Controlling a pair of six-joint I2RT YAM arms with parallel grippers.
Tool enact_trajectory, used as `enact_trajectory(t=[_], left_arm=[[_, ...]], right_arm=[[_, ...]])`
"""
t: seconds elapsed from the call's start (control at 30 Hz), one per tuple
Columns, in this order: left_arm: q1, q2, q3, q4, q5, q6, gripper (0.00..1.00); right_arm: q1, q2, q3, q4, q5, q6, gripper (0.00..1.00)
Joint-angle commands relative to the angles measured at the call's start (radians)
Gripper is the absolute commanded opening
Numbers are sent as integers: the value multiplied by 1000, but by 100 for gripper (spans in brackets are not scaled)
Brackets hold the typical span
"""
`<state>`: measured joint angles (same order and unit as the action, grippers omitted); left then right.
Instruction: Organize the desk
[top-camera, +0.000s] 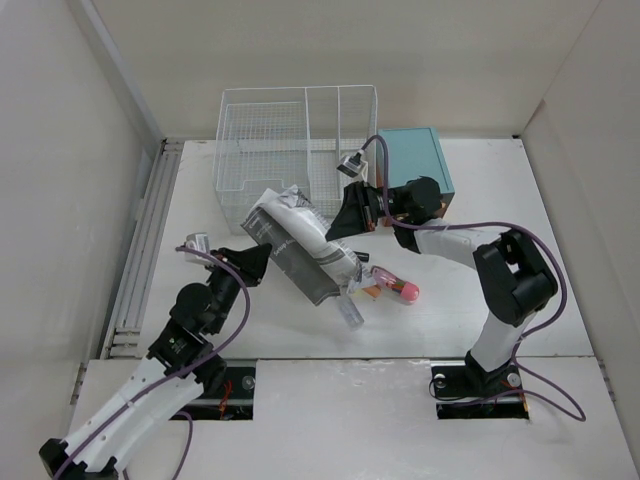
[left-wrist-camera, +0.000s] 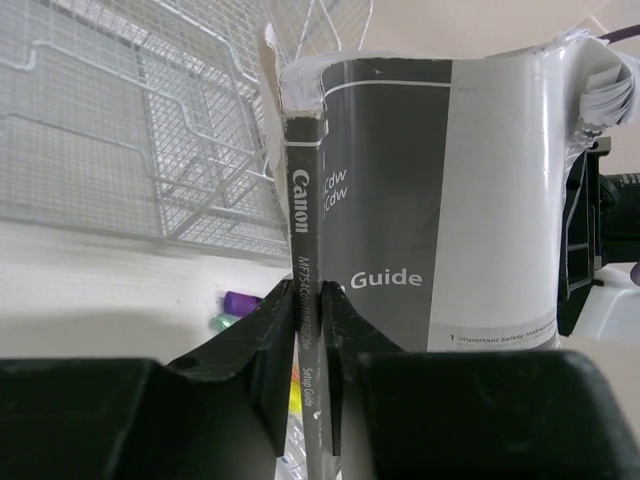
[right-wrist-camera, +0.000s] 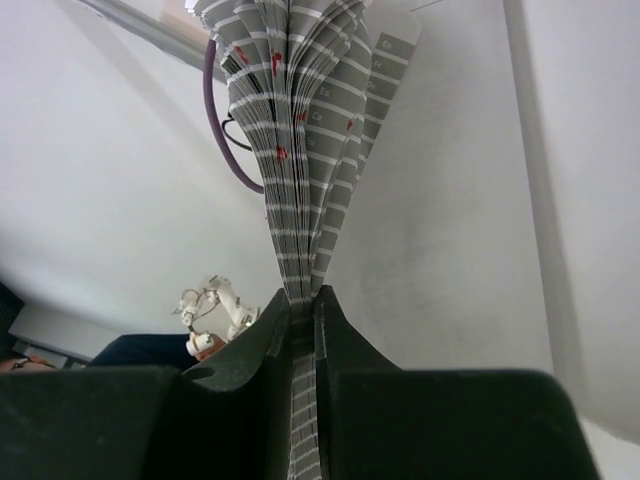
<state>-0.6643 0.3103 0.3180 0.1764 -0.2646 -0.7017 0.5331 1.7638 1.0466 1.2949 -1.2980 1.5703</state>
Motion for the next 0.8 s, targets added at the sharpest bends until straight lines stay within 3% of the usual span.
enact_trajectory(t=[0.0,0.1,0.37,0.47,0.53,0.67,0.77], left_arm=[[-8,33,21,241,143,5,12],[-8,58,35,250,179,5,0],[-8,36,188,123,191,57,0],[-8,36,311,25,179,91,0],[-8,58,408,-14,179,123,0],[-8,113,563,-77,212,157,0],[-8,148,674,-123,223,183,0]], right_arm=[[25,-43,41,518,19,23,0],[25,-43,41,518,19,23,0],[25,-12,61,518,-3,23,1],[15,-3,81,518,-18,14,19],[4,8,92,518,-30,14,38],[-44,-1,113,504,-50,5,53],[-80,-35,136,457,-60,-12,57]])
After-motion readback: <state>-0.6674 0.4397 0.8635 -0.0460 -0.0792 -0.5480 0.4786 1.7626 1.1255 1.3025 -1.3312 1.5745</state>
